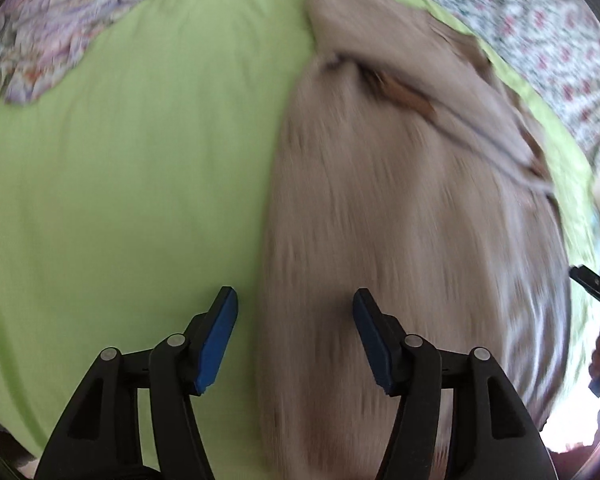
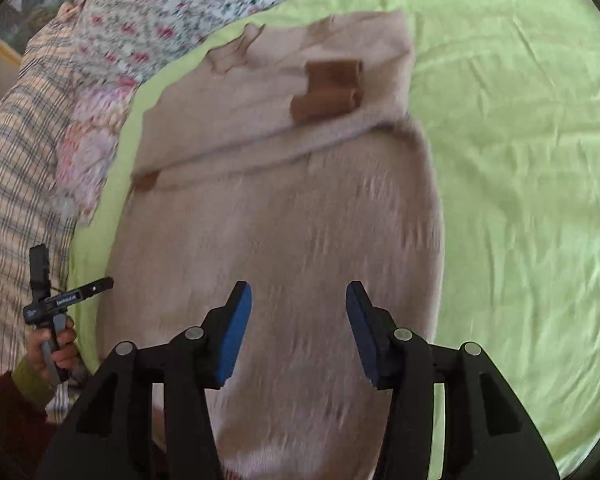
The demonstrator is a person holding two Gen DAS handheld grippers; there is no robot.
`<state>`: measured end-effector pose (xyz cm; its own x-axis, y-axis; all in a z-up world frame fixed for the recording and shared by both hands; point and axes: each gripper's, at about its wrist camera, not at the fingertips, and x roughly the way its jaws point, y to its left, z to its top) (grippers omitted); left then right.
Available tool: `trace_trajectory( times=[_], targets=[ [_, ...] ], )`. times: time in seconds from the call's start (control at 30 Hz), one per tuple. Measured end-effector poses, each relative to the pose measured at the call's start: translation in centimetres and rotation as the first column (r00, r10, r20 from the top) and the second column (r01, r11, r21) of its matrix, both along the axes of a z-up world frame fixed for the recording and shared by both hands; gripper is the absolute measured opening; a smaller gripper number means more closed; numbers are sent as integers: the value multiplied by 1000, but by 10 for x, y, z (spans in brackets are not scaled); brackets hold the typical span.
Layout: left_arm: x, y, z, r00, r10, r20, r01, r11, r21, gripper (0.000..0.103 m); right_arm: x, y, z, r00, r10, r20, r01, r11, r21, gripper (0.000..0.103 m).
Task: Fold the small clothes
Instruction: 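Grasp the brown ribbed hem with both grippers, then lift the hem with both grippers and fold it toward the collar, then release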
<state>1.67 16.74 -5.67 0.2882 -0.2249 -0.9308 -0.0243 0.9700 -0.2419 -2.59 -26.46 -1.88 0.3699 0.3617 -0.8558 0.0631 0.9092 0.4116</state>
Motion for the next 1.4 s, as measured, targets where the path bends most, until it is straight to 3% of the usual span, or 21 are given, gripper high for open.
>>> trace_trajectory(
  times=[0.2, 0.43, 0.57, 0.6, 0.67, 0.7, 0.83, 0.9, 0.97, 1.03, 1.07, 1.1, 1.27, 1.4],
  targets=[
    [-62, -3, -8, 997, -53, -50, 48, 995, -93, 65, -71, -2, 0, 997, 39, -72, -35, 998, 60, 51],
    [-88, -16, -11, 993, -98, -63, 86, 981, -175, 64, -129, -10, -17, 989, 6, -147, 13, 991, 131, 51],
    [-83, -25, -14, 989, -136, -59, 124, 978, -167, 61, -129, 9, -37, 994, -10, -107, 32, 978, 205, 51],
    [-82, -24, -13, 987, -150, -51, 140, 977, -160, 41, -127, 14, -37, 996, -8, -89, 26, 978, 206, 50],
    [-78, -22, -14, 983, -175, -56, 164, 973, -160, 12, -124, 18, -37, 997, -2, -82, 17, 982, 189, 16],
    [-76, -19, -13, 984, -168, -56, 155, 970, -186, 12, -127, 17, -36, 997, -4, -78, 19, 982, 189, 9],
    [-84, -6, -11, 984, -162, -69, 147, 971, -187, 13, -138, 6, -30, 998, 19, -57, -6, 975, 221, 9],
    [-85, 0, -21, 982, -144, -125, 112, 966, -233, 24, -134, 4, -33, 996, 33, -87, -12, 972, 234, 15],
    [-85, 2, -23, 985, -125, -116, 92, 962, -255, 26, -127, 11, -43, 989, 67, -135, -36, 976, 216, 21],
    [-85, -4, -21, 985, -142, -97, 115, 963, -245, 23, -125, 20, -41, 988, 114, -104, -93, 977, 190, 21],
    [-87, -7, -19, 985, -152, -83, 130, 965, -228, 15, -124, 21, -40, 987, 122, -102, -102, 977, 190, 19],
    [-88, -10, -17, 985, -159, -72, 140, 965, -221, 9, -124, 20, -39, 988, 120, -101, -98, 974, 202, 10],
    [-91, -2, 5, 995, -98, -20, 90, 965, -245, 5, -116, -2, -9, 1000, 26, 5, -27, 962, 272, 9],
    [-72, 3, 45, 994, -54, 91, 79, 951, -299, 5, -90, -16, 19, 993, -14, 116, -20, 957, 288, 9]
  ],
)
